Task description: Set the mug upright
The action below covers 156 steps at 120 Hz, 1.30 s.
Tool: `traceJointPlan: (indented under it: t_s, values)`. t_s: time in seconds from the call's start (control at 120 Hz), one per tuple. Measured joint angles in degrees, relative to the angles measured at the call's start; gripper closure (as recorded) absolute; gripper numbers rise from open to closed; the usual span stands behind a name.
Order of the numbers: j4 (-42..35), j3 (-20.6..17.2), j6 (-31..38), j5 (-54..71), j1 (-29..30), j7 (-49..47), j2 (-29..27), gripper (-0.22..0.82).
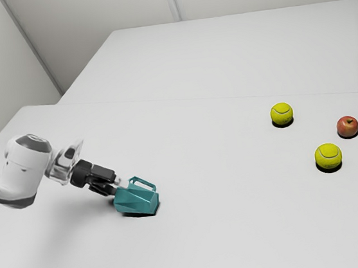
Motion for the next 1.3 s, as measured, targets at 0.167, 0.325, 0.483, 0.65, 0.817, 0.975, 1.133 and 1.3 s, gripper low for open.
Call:
traceJointPlan:
  t_s: [0.167,0.325,0.483,0.65,0.817,0.975,1.133,1.3]
  values:
    - [-0.3,-0.1,0.1,-0.3,-0.4,1.6,-0.1,0.02]
    - [-0.6,-0.2,0.3,-1.0,-1.0,2.8,-0.1,0.11]
    - [-1.2,-0.2,0.5,-1.5,-1.3,3.7,-0.2,0.26]
    - [-1.7,-0.2,1.0,-1.9,-1.2,4.3,-0.2,0.40]
    - [-1.8,-0.2,1.1,-2.3,-1.3,4.9,-0.2,0.55]
    - [-1.8,-0.3,1.2,-2.7,-1.3,5.2,-0.3,0.62]
    - [-1.8,-0.3,1.3,-3.0,-1.4,5.5,-0.4,0.67]
    - [-1.8,-0.4,1.3,-3.3,-1.7,5.7,-0.9,0.71]
